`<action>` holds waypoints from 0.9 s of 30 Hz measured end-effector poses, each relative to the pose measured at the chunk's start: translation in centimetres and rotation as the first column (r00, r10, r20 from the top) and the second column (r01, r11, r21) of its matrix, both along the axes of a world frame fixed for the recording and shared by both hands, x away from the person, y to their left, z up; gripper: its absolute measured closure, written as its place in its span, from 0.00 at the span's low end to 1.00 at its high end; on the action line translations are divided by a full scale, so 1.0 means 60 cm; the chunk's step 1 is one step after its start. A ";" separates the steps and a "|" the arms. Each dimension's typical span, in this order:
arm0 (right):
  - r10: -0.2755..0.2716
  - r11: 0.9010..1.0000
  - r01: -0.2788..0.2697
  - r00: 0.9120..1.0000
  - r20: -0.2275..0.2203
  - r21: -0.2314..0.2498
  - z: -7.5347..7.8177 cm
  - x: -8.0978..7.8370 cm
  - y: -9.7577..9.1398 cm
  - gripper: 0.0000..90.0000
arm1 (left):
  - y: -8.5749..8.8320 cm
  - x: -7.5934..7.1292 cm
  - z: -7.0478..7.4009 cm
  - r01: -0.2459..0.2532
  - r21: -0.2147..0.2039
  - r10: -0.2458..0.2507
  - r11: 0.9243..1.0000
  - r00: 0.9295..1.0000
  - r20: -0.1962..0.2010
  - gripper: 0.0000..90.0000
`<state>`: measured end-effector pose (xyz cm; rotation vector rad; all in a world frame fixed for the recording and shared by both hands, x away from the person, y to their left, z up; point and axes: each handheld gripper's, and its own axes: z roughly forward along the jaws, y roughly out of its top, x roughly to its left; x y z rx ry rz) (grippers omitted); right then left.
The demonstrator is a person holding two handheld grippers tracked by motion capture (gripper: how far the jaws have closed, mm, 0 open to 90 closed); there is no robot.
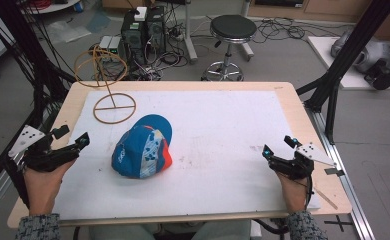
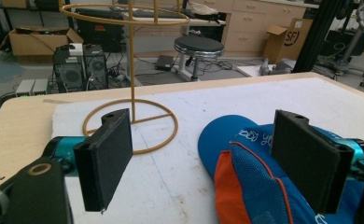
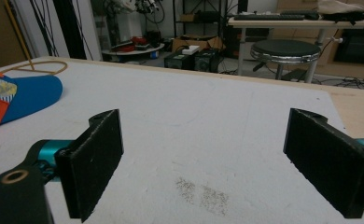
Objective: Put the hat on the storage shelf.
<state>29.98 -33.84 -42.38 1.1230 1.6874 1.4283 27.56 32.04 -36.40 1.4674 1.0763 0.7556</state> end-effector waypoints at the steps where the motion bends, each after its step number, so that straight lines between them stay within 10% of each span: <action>1: -0.001 1.000 0.001 1.000 0.000 -0.004 0.000 0.000 0.000 0.12 | 0.000 0.000 0.000 -0.001 -0.003 0.001 1.000 1.000 0.002 0.24; 15: 0.001 0.999 -0.001 1.000 -0.001 -0.034 -0.001 -0.004 0.002 0.12 | -0.023 0.002 0.015 0.031 -0.001 -0.030 1.000 0.997 0.069 0.25; 27: -0.003 0.999 0.003 1.000 -0.008 -0.039 -0.001 -0.013 -0.004 0.12 | -0.104 0.026 0.000 0.146 0.027 -0.147 0.989 0.987 0.061 0.25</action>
